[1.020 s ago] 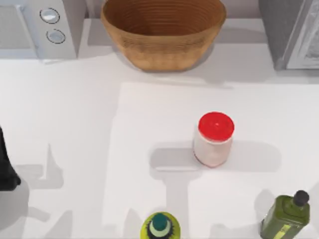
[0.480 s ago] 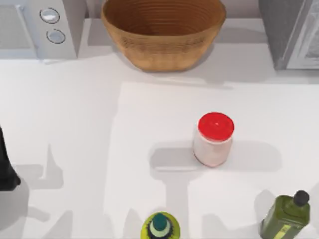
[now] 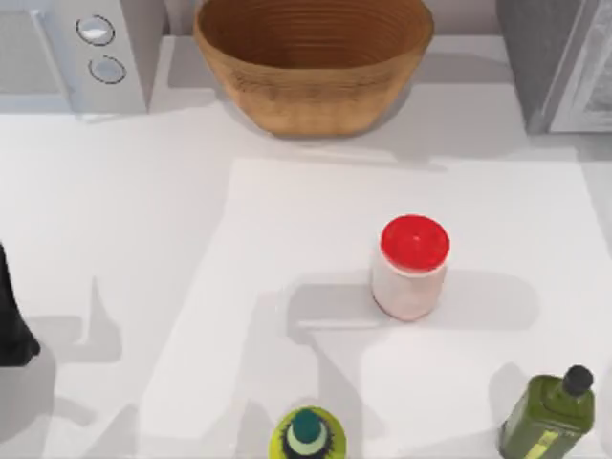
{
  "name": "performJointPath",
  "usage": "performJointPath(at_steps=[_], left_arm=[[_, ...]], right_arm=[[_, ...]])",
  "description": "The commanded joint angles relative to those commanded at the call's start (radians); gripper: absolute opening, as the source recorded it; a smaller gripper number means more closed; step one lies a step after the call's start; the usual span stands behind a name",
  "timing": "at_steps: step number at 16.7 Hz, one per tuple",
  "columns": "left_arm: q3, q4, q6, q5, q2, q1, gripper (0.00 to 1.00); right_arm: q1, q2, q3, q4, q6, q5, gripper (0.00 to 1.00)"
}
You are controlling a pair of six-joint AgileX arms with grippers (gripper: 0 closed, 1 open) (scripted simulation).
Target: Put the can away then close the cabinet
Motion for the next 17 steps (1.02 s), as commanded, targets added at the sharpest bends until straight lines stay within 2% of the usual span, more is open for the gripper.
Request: performJointPath(at_steps=[7,10,13,17], left_arm=[[0.0,0.0,0.0,0.0,0.0,0.0,1.0],[0.0,0.0,0.0,0.0,0.0,0.0,1.0],[0.0,0.0,0.0,0.0,0.0,0.0,1.0],[0.0,0.0,0.0,0.0,0.0,0.0,1.0]], right_arm=[[0.627,-0.025,-0.019,-0.02,0.001,0.578,1.0],[0.836,-0.039,-0.041,-0.027,-0.001,0.766,1.0],[0.954,-0.054,-0.06,-0.029,-0.006,0.873,1.0],[0.98,-0.059,-0.065,-0.029,-0.007,0.895,1.0]])
